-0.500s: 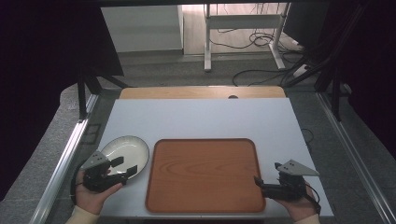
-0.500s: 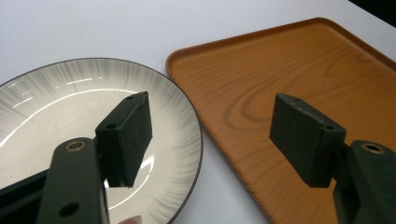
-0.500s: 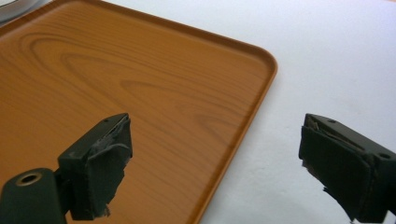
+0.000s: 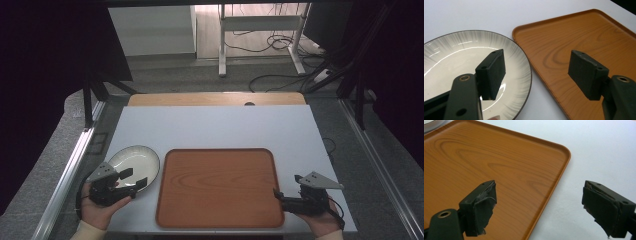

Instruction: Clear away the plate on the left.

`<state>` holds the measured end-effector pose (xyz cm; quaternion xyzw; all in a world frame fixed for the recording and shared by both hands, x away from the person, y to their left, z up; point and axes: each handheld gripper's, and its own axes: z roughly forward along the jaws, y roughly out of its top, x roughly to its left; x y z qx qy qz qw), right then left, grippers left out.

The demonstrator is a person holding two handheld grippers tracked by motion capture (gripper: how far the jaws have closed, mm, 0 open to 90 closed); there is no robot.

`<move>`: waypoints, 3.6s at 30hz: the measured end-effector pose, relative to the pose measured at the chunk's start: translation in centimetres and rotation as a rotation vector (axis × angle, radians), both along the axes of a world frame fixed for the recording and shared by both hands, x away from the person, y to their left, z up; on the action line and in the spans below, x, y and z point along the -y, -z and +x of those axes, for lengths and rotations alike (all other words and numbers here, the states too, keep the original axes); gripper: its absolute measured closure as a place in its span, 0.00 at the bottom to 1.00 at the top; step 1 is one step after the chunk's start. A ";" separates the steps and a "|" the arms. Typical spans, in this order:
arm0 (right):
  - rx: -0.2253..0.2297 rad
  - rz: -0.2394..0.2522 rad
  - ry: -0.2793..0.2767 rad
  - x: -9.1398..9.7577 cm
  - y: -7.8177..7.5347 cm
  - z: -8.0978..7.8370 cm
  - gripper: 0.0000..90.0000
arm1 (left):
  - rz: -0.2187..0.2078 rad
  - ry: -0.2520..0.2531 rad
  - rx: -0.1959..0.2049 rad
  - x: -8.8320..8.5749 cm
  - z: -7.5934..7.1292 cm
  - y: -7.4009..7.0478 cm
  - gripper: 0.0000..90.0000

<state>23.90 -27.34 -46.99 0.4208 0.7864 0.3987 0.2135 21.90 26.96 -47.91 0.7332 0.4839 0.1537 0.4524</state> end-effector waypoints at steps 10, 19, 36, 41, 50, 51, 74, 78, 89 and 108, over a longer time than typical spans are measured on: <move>0.003 -0.001 -0.015 0.0 0.0 -0.3 0.16 | 0.004 0.010 0.001 0.2 0.3 0.0 0.33; -0.002 -0.005 -0.025 0.0 0.1 -0.2 0.16 | 0.006 0.008 0.003 0.2 0.1 -0.1 0.33; 0.002 -0.007 -0.023 0.0 0.0 -0.2 0.16 | -0.003 -0.018 0.027 -0.4 0.0 -0.8 0.34; 0.001 -0.010 -0.019 0.1 0.1 -0.2 0.16 | -0.001 -0.033 0.030 -1.0 0.1 -1.0 0.34; -0.004 -0.011 -0.013 0.1 0.1 -0.1 0.17 | 0.003 -0.062 0.033 -2.3 0.2 -1.3 0.34; -0.005 -0.010 -0.012 0.1 0.1 -0.1 0.17 | 0.002 -0.065 0.033 -2.5 0.2 -1.3 0.34; -0.007 -0.015 -0.009 0.1 0.2 -0.1 0.17 | 0.024 -0.157 -0.002 -5.6 1.2 -0.3 0.34; -0.008 -0.015 -0.008 0.2 0.2 0.0 0.17 | 0.024 -0.170 -0.012 -6.2 1.5 -0.2 0.34; -0.008 -0.013 -0.005 0.1 0.2 0.0 0.17 | 0.027 -0.196 -0.051 -7.6 2.6 0.1 0.33; -0.012 -0.010 -0.008 0.1 0.2 0.1 0.17 | -0.016 -0.247 -0.136 -9.2 7.4 0.5 0.33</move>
